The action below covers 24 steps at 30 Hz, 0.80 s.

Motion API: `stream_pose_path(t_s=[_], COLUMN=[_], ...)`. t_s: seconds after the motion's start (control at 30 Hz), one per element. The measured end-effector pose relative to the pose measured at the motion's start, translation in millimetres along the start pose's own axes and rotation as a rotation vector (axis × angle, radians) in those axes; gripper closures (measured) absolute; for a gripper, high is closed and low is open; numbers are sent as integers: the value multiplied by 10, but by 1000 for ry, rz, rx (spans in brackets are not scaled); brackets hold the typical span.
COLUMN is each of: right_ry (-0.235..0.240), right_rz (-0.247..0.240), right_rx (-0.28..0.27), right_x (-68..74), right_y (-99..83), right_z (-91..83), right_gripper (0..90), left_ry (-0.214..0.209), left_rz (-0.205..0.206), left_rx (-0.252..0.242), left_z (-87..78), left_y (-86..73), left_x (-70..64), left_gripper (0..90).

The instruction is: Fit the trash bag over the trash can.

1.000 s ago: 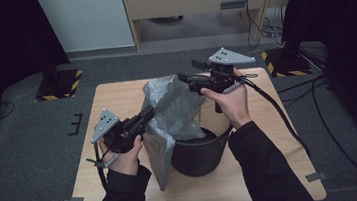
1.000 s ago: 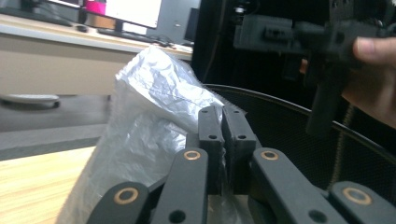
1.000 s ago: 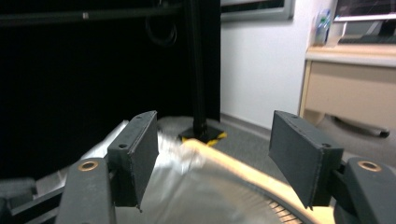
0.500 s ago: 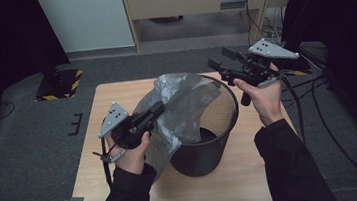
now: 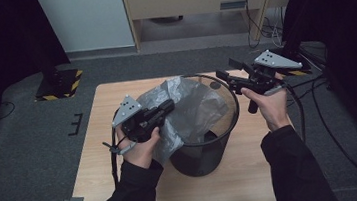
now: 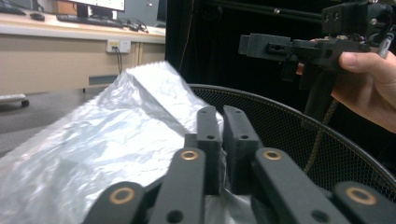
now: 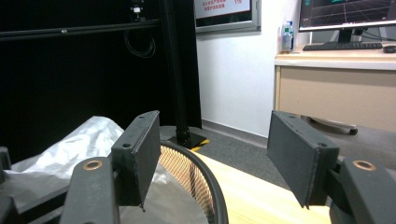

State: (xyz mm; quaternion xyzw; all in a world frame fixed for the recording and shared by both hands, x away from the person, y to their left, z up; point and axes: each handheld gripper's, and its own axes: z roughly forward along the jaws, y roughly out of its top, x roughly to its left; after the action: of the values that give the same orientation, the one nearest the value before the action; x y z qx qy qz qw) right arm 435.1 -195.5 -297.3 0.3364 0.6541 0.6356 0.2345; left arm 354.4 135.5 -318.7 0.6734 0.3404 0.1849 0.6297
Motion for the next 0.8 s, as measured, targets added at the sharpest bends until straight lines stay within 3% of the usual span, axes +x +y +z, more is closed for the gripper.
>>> stream_pose_path(t_s=[0.1, 0.27, 0.53, 0.73, 0.8], right_ry=[-5, -16, -19, -17, -16], right_rz=[4, 14, 30, 48, 54], right_rx=[10, 10, 3, 9, 10], right_x=[-28, -84, -127, -154, -161], right_y=[-53, -126, -253, -416, -469], right_z=[-27, -93, -249, -344, -371], right_gripper=[346, 346, 321, 305, 303], left_ry=[40, 83, 154, 171, 157], left_rz=[-11, -43, -111, -130, -143], left_rx=[-16, -92, -100, -77, -68], left_z=[-13, -169, -390, -338, -306], left_y=[-7, -9, -107, -190, -209], left_x=[15, 107, 325, 393, 390], left_gripper=[625, 404, 367, 377, 392])
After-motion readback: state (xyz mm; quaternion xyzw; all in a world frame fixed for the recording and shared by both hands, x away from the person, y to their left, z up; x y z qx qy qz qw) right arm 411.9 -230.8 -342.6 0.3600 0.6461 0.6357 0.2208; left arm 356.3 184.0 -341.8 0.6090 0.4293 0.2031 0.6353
